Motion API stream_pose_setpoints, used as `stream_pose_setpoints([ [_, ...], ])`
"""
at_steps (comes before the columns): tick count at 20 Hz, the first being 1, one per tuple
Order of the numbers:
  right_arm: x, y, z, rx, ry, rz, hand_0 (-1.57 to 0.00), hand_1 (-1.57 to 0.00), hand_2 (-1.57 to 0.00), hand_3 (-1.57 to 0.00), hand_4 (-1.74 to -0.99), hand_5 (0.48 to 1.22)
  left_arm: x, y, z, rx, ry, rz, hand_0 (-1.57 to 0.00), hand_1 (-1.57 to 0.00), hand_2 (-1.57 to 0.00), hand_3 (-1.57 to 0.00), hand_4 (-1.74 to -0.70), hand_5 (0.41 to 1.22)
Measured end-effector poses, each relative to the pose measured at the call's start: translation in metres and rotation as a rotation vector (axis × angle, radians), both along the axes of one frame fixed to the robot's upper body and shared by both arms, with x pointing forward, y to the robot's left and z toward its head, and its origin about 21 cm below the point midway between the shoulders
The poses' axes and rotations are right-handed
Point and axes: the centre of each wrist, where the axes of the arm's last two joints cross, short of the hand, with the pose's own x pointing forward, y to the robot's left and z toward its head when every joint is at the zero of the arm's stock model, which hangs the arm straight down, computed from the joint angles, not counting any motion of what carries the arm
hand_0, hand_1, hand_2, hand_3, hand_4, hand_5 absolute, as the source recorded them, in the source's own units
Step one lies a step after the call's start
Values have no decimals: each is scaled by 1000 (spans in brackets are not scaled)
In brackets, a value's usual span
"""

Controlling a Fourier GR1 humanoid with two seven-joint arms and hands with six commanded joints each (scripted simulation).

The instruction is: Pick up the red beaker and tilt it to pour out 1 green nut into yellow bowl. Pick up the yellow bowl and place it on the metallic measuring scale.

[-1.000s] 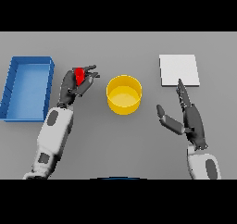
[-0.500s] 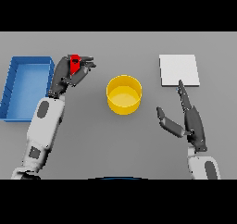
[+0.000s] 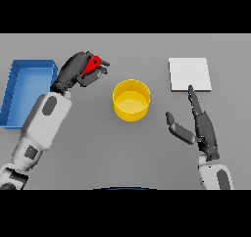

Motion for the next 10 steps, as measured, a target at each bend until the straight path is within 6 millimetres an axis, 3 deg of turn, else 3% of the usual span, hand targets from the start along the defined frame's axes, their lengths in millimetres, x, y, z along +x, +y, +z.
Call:
stream_pose_setpoints([
  [8, 0, 2, 0, 31, -2, 20, 1, 1, 1, 1, -1187, 676, 7, -39, 26, 573, -108, -147, -1571, -1571, -1571, -1571, -1741, 1197],
  [9, 0, 2, 2, 32, -9, 16, 1, 1, 1, 1, -1191, 675, 7, -43, 26, 640, -103, -166, -1571, -1571, -1571, -1571, -1689, 1202],
  [10, -1, 1, 4, 36, -14, 12, 1, 1, 1, 1, -1190, 675, 8, -49, 27, 710, -106, -183, -1571, -1571, -1571, -1492, -1698, 1205],
])
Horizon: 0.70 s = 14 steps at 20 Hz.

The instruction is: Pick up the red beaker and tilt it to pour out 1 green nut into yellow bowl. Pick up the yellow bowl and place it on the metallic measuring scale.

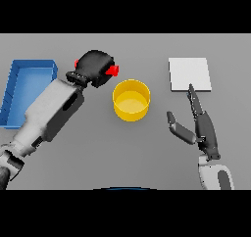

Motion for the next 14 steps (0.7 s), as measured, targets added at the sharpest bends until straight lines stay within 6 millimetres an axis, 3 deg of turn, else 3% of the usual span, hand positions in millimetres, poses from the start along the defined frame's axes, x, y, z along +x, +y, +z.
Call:
stream_pose_setpoints([
  [6, 1, 6, -6, 63, 49, 0, 1, 1, 1, 1, -1206, 639, 8, -23, 18, 343, -56, -144, -1571, -1571, -1571, -1295, -1719, 1217],
  [9, -1, 0, -7, 61, 32, -15, 1, 1, 1, 1, -1221, 617, 8, -34, 20, 444, -65, -232, -1571, -1571, -1571, -1429, -1725, 1219],
  [14, 0, 4, -8, 29, 22, -35, 1, 1, 1, 1, -1193, 578, 9, -52, 24, 640, -128, -340, -1571, -1571, -1571, -1525, -1733, 1220],
])
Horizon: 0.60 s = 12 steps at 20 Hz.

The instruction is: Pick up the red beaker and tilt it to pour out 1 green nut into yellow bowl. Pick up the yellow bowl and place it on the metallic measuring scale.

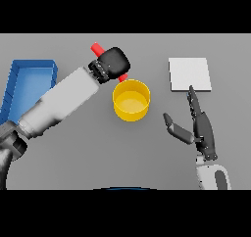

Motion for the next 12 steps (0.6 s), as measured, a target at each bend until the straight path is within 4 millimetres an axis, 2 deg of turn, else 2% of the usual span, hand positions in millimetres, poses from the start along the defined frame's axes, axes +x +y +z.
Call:
stream_pose_setpoints([
  [6, 1, 0, 0, 1, -20, -4, 1, 1, 1, 1, -1147, 566, -4, -17, 3, 202, -101, -130, -1571, -1571, -1571, -1559, -1738, 1221],
  [7, 0, -2, 0, 6, -15, -7, 1, 1, 1, 1, -1135, 567, -1, -13, 4, 237, -116, -148, -1571, -1571, -1571, -1561, -1737, 1221],
  [12, 1, -3, -1, -10, -24, -11, 1, 1, 1, 1, -1136, 579, -3, -25, -3, 368, -194, -234, -1571, -1571, -1571, -1568, -1733, 1221],
])
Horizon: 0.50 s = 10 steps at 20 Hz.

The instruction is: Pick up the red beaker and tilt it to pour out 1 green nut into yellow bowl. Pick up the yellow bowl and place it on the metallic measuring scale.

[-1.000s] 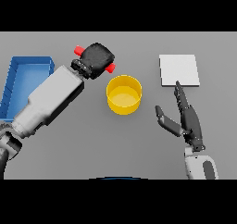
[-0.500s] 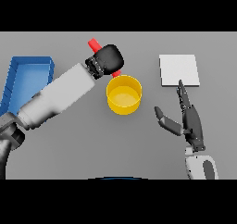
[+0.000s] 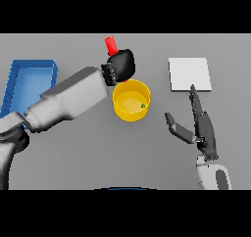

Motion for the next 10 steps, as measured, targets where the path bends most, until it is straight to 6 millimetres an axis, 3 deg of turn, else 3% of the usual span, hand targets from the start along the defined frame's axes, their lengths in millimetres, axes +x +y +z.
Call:
stream_pose_setpoints([
  [4, -1, 0, -1, 19, -12, 14, 1, 1, 1, 1, -1128, 575, -1, -15, 11, 79, -81, -63, -1571, -1571, -1571, -1570, -1733, 1221],
  [7, 0, 3, 3, 16, -6, 0, 1, 1, 1, 1, -1137, 568, 2, -25, 33, 142, -139, -113, -1571, -1571, -1571, -1570, -1731, 1221],
  [10, 3, 7, 2, 12, 6, 3, 1, 1, 1, 1, -1133, 557, 15, -30, 95, 162, -245, -116, -1571, -1571, -1571, -1571, -1727, 1221],
])
